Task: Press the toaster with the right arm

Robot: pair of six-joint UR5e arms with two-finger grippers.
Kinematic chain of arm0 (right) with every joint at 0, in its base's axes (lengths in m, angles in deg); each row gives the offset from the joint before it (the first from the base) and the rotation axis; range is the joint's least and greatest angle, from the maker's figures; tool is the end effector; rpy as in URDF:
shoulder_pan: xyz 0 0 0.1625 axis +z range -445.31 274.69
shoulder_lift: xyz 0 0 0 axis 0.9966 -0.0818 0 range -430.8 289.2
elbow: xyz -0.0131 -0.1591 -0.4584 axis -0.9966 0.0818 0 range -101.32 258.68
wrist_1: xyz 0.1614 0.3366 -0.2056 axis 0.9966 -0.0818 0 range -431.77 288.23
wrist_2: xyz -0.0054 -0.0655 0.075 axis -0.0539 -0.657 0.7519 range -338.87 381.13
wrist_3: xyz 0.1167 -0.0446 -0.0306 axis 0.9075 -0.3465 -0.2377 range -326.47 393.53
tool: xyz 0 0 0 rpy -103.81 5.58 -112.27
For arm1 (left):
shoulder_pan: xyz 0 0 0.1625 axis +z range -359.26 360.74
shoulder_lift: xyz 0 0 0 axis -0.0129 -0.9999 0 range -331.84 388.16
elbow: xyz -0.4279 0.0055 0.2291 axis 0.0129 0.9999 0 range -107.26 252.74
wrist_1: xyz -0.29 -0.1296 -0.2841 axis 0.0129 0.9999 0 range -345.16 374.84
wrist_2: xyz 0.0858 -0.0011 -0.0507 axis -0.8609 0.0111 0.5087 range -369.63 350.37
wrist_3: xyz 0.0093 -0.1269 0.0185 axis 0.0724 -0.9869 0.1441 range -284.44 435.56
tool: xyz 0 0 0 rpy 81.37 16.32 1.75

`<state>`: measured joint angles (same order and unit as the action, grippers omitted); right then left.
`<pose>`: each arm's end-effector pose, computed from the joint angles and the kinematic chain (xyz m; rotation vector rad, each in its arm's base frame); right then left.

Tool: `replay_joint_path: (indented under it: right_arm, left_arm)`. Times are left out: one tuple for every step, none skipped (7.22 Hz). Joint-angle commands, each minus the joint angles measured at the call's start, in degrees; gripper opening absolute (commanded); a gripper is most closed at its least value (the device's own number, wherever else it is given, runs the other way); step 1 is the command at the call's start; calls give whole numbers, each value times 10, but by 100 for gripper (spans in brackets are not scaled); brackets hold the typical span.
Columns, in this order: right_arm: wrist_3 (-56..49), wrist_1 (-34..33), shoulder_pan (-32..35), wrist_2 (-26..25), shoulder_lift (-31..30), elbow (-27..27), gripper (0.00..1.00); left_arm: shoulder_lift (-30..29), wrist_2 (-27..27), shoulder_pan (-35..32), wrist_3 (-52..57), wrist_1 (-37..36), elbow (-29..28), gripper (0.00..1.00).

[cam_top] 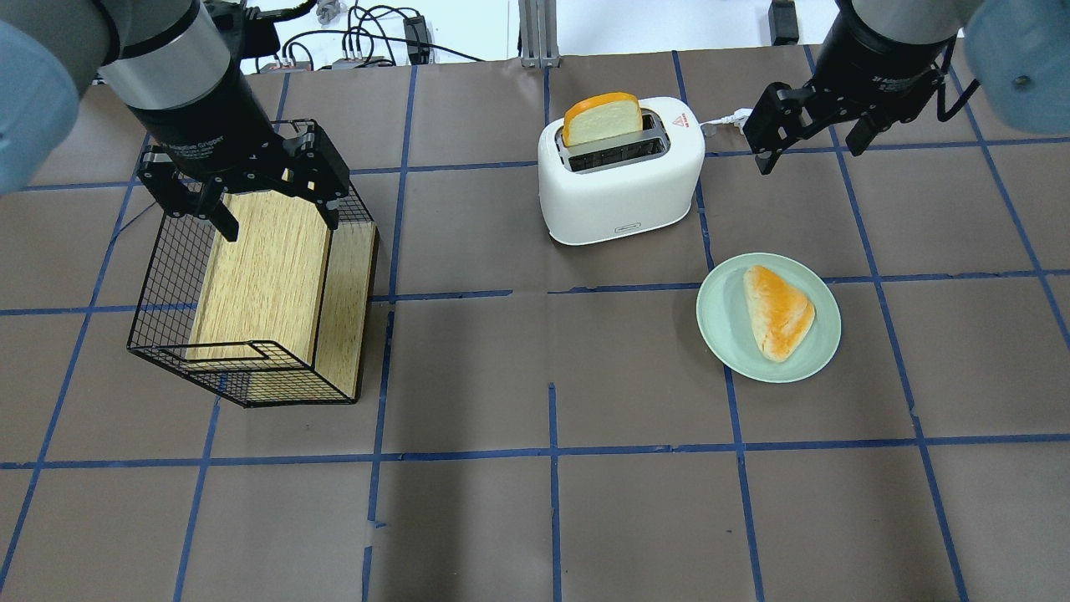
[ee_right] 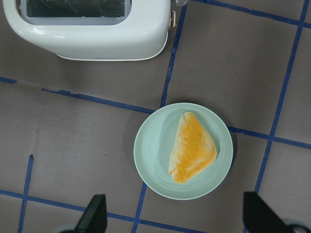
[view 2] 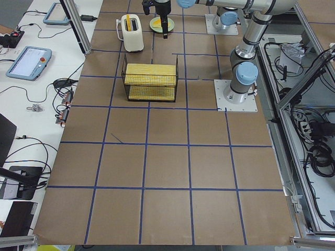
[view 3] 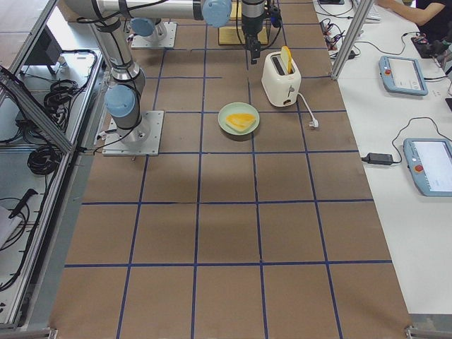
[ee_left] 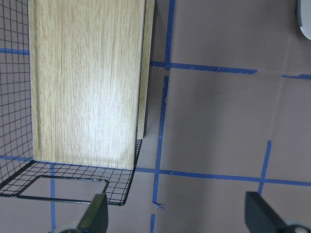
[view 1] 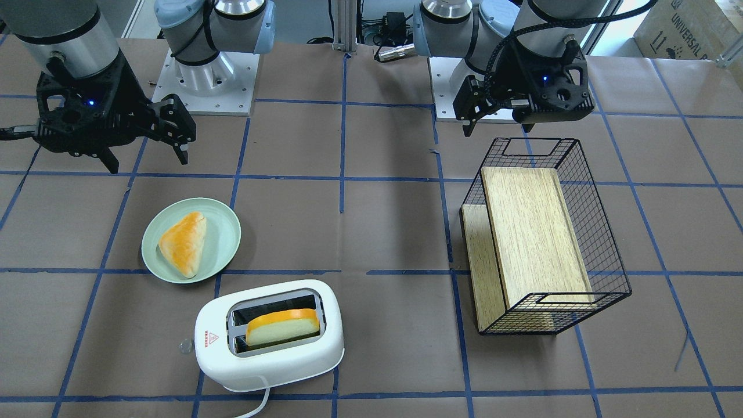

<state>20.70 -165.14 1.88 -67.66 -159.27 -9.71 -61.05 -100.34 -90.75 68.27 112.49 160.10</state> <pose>0.1100 -0.5311 0.5260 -0.2741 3.1154 -0.0982 -0.1444 -0.4837 0.5365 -0.1573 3.1176 0.1130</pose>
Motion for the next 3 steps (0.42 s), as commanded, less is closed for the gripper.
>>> replay_joint_path:
  right_arm:
    - [2,-1,-5,-2,1,0,100]
    - [2,-1,-5,-4,1,0,100]
    - [1,0,-9,-5,1,1,100]
  left_arm:
    - [0,0,0,0,0,0,100]
    - [0,0,0,0,0,0,100]
    - [0,0,0,0,0,0,100]
